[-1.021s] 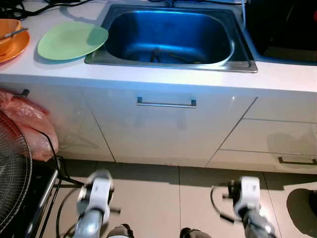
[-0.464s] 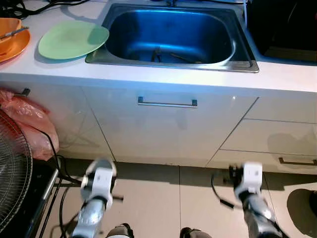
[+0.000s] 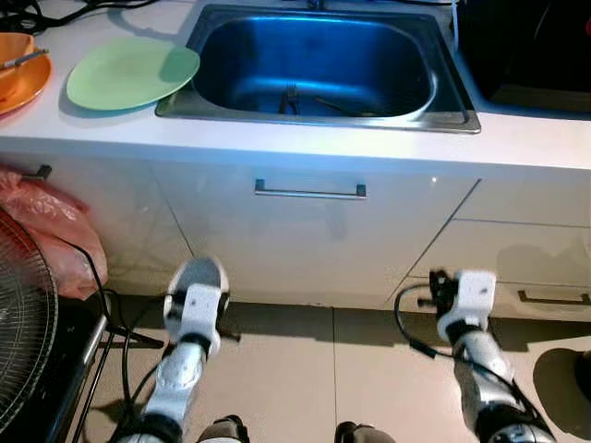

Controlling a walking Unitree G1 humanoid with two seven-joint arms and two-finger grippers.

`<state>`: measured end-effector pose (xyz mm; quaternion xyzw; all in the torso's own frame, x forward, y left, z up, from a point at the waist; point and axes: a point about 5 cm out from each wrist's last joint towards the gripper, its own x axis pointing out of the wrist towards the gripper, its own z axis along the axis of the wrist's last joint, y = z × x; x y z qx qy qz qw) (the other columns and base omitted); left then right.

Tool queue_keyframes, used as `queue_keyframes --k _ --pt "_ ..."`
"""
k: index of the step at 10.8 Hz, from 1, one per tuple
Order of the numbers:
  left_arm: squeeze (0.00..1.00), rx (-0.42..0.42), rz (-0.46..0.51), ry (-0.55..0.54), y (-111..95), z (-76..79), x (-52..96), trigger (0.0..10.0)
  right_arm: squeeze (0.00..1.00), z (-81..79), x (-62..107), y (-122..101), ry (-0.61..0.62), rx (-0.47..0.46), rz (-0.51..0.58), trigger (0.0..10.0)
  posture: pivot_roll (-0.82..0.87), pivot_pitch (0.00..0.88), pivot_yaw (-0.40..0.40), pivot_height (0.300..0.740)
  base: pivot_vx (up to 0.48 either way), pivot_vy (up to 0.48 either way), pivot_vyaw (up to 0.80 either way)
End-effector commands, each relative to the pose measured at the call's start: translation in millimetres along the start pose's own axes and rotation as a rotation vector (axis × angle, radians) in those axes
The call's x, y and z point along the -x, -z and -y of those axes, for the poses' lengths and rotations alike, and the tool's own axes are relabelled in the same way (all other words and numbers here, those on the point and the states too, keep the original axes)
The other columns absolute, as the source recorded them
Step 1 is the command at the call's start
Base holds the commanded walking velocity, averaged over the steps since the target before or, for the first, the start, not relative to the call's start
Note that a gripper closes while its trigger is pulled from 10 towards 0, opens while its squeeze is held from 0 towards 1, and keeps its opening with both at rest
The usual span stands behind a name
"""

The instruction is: Kitchen organization

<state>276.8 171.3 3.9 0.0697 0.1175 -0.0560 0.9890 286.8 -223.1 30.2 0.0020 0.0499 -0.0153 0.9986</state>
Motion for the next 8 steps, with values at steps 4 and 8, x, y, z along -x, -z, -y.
queue_keyframes --k 4,8 --pt "0.0 -0.034 0.126 0.015 -26.2 2.7 -10.1 10.0 0.0 2.5 -4.5 -12.9 0.008 -0.008 0.073 10.0 0.05 0.175 -0.002 0.74 0.0 0.0 0.0" --pt "0.0 -0.034 0.091 0.014 -18.8 2.9 -7.4 10.0 0.0 0.9 2.4 1.6 0.007 -0.01 0.004 10.0 0.05 0.171 -0.001 0.74 0.0 0.0 0.0"
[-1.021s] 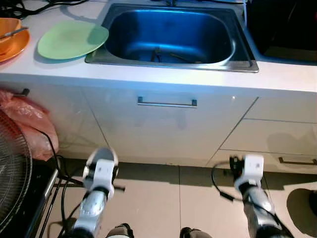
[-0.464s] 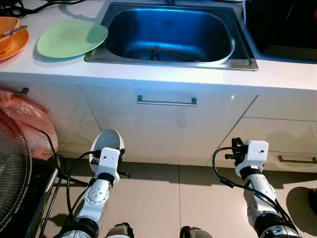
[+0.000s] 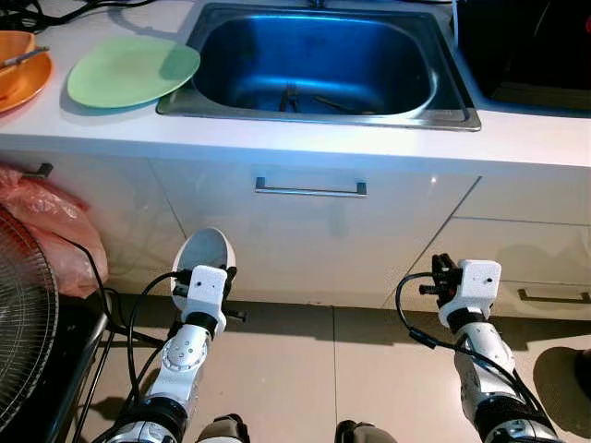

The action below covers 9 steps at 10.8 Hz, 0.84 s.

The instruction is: Kitchen organization

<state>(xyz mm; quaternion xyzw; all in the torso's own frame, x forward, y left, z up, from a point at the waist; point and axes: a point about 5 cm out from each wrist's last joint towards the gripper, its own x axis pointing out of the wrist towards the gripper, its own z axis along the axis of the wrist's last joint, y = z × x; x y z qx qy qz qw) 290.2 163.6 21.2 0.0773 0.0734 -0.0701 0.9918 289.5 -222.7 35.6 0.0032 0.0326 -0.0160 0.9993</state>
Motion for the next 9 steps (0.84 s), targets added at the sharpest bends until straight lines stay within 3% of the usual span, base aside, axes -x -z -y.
queue_keyframes --k 1,3,6,9 --pt "0.0 -0.012 -0.052 -0.006 12.8 -1.1 7.9 10.0 0.0 0.5 10.9 17.8 -0.001 -0.002 -0.086 10.0 0.05 0.168 0.0 0.74 0.0 0.0 0.0" --pt "0.0 -0.011 -0.171 0.0 37.1 -0.6 22.8 10.0 0.0 1.4 29.3 43.9 0.01 0.0 -0.223 10.0 0.04 0.158 0.004 0.74 0.0 0.0 0.0" --pt "0.0 0.007 -0.35 -0.026 73.1 -4.1 52.6 10.0 0.0 5.5 83.4 96.6 0.027 0.015 -0.528 10.0 0.05 0.14 0.005 0.74 0.0 0.0 0.0" --pt "0.0 0.013 -0.486 -0.032 96.5 -3.6 75.8 10.0 0.0 0.9 107.3 114.6 0.007 0.02 -0.642 10.0 0.04 0.13 0.006 0.74 0.0 0.0 0.0"
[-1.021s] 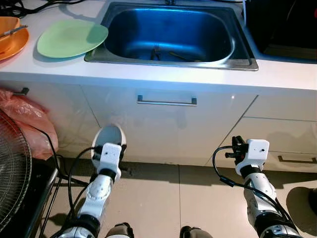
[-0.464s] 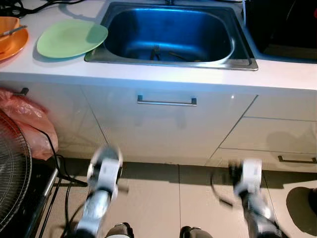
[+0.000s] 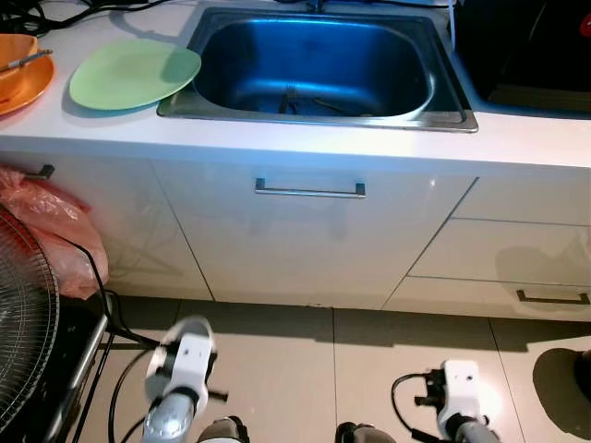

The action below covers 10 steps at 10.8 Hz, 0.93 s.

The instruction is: Kitchen organization

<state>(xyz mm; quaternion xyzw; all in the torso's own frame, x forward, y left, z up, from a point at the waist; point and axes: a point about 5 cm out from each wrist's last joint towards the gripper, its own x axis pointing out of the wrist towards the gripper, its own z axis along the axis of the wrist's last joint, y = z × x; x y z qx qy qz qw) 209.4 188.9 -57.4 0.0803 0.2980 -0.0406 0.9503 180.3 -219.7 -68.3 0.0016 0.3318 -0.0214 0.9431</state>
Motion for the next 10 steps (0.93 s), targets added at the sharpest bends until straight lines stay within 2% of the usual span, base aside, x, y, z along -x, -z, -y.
queue_keyframes --k 1,4,10 --pt "0.0 -0.009 -0.043 -0.013 10.5 -1.9 4.4 10.0 0.0 -1.4 2.5 8.1 -0.01 0.008 -0.041 10.0 0.04 0.131 0.005 0.74 0.0 0.0 0.0" --pt "0.0 0.001 -0.126 -0.017 26.4 -1.5 10.4 10.0 0.0 -7.7 3.7 14.7 -0.035 0.029 -0.079 10.0 0.05 0.149 0.0 0.74 0.0 0.0 0.0" --pt "0.0 -0.004 -0.21 -0.037 39.0 -5.5 15.5 10.0 0.0 -8.1 1.7 12.6 -0.039 0.028 -0.091 10.0 0.06 0.164 -0.004 0.74 0.0 0.0 0.0"
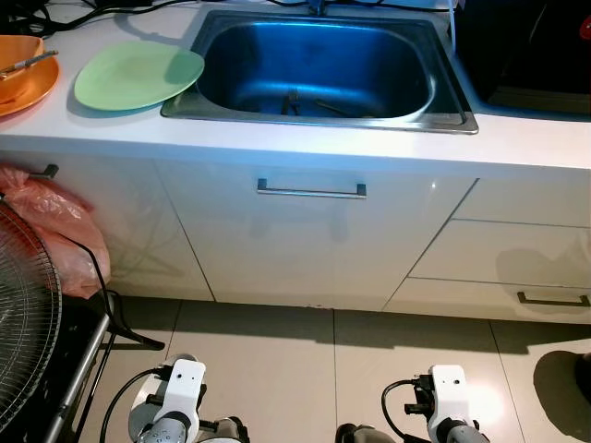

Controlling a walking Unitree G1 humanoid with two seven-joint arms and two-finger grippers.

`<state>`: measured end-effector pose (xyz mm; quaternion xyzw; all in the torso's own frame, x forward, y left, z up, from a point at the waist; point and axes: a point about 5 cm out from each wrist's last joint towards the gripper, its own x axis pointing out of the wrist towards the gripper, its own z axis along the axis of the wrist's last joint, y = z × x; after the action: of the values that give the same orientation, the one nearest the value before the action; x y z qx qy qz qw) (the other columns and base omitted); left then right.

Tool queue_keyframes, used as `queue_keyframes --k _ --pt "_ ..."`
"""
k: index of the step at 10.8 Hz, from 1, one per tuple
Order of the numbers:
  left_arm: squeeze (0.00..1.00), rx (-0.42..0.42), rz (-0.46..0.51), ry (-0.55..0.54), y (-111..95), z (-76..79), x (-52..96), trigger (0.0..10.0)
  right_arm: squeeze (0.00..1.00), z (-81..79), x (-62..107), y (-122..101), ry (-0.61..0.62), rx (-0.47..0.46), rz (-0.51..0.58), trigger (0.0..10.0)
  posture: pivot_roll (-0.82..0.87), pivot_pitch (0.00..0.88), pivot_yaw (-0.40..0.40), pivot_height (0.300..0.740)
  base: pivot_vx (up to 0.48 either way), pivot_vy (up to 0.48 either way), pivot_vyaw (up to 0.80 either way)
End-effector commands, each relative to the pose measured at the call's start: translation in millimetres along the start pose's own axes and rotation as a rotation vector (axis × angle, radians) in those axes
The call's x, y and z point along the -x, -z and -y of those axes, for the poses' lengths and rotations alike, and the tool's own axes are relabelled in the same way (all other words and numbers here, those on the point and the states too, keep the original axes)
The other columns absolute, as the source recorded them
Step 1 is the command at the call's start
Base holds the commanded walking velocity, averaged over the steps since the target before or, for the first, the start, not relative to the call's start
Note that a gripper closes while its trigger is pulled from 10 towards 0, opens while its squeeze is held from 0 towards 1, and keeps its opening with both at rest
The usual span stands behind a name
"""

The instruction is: Kitchen organization

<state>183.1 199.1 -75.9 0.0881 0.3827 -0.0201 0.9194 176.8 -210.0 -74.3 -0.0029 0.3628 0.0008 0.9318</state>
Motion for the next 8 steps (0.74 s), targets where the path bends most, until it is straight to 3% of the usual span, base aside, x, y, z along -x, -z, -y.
queue_keyframes --k 1,8 --pt "0.0 -0.015 -0.068 -0.008 15.2 -0.6 4.4 10.0 0.0 1.7 1.7 5.1 -0.001 0.005 -0.029 10.0 0.06 0.165 -0.005 0.74 0.0 0.0 0.0" --pt "0.0 -0.012 -0.076 -0.025 16.1 -1.8 4.5 10.0 0.0 2.3 0.5 2.8 -0.008 0.008 -0.032 10.0 0.06 0.165 -0.009 0.74 0.0 0.0 0.0"
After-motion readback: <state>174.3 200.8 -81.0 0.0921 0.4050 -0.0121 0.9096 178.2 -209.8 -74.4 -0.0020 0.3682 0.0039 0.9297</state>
